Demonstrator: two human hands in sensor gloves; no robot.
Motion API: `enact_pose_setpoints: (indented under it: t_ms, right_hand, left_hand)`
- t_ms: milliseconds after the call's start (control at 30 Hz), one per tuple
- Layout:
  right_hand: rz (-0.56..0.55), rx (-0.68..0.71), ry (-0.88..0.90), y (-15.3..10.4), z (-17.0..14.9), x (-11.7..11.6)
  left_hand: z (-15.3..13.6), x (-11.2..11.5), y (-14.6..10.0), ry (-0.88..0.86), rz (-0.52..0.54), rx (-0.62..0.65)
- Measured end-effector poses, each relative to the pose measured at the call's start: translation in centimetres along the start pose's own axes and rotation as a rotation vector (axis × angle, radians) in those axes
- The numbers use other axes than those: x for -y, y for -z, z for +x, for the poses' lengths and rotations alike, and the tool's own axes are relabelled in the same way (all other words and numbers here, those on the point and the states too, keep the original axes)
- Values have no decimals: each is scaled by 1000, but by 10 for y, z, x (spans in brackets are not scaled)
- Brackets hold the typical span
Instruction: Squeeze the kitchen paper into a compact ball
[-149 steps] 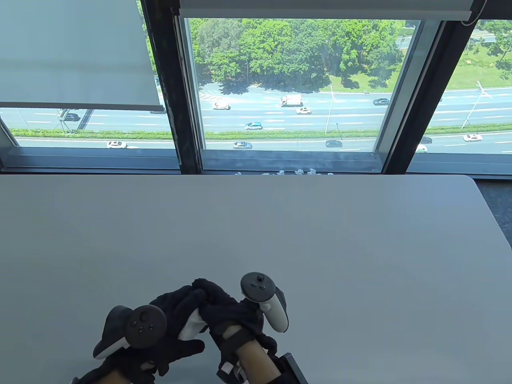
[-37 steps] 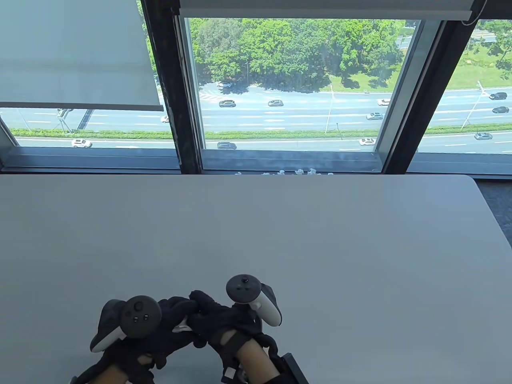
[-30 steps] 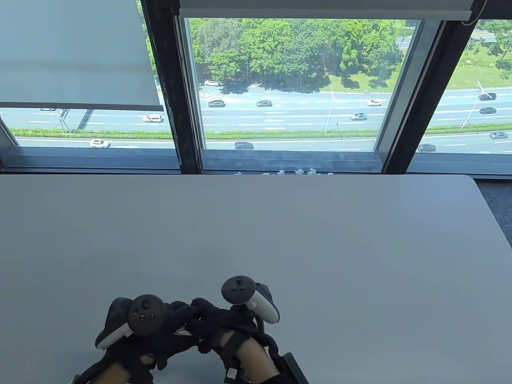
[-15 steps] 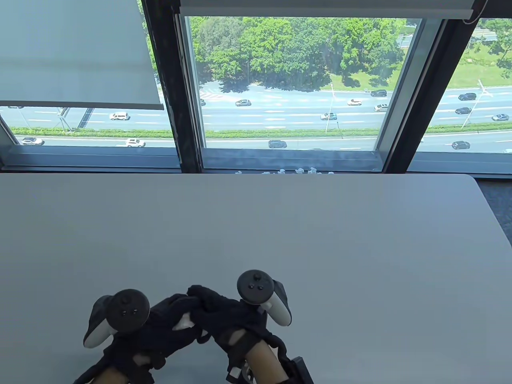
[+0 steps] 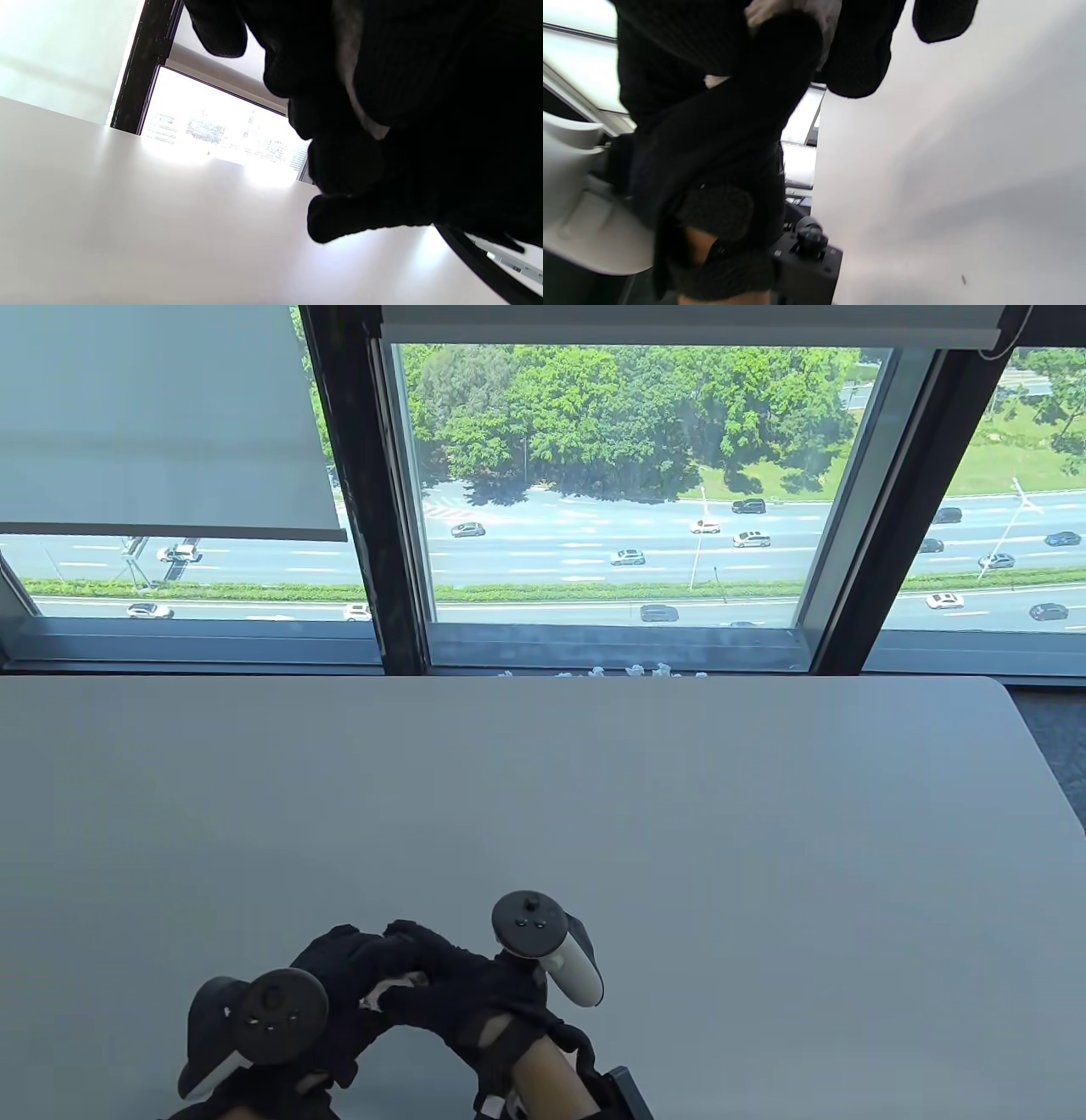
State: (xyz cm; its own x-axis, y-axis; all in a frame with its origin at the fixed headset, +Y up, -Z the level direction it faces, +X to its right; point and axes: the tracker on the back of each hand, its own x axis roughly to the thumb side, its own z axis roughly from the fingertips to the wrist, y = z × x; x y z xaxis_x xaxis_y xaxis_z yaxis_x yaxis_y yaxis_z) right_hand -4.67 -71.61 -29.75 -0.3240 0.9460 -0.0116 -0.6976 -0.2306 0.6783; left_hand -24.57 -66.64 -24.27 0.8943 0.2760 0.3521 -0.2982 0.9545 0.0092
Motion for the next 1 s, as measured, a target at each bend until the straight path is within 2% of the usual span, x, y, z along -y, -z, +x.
enact_pose_setpoints:
  t_ms: [67,100,133,200,233,267,300,367,400,433,467,533,633,700,767,833,900,1000]
  right_hand:
    - [-90,-36,15,-3,-5,10]
    - [-69,-29,86,-2,-8,13]
    - [-15,-4,153,-2,-10,14]
    - [62,44,181,1,-7,10]
    - [77,52,179,0,-5,9]
    - [51,44,80,1,-4,8]
    - [62,47,64,1,-4,8]
    - [125,65,229,0,-7,6]
    - [180,82,286,1,-7,2]
    - [206,82,253,2,-7,0]
    - [131,36,82,2,-4,-1]
    - [36,13,-52,2,0,1]
    - [43,35,115,0,-4,7]
    - [109,67,163,2,-6,7]
    - [168,79,178,4,-6,2]
    - [183,69,231,3,-5,2]
    - [156,70,216,1,-5,5]
    - [130,57,93,1,-2,0]
  left_hand:
    - [-4,-1,2,-160,-50,17]
    - [-6,-1,2,-215,-56,18]
    - [-7,-2,2,-202,-53,12]
    - [-8,-3,3,-125,-18,-21]
    - [-7,-3,3,-133,-39,-9]
    - [-6,-3,2,-161,-29,-7]
    - [-6,-4,1,-137,-11,-10]
    - [-7,-7,0,-60,67,-82]
    - [-7,-6,1,-48,54,-88]
    - [-7,-4,1,-53,45,-89]
    - [-5,-2,1,-42,44,-86]
    - [-1,3,1,6,10,-52]
    - [2,5,1,-73,-38,-1]
    - [4,3,1,-22,-18,-9]
    - [4,0,-2,-57,37,-17]
    - [1,-6,-4,-44,81,-41]
    - [-4,-8,-4,-50,103,-82]
    - [-1,-4,-3,-12,82,-83]
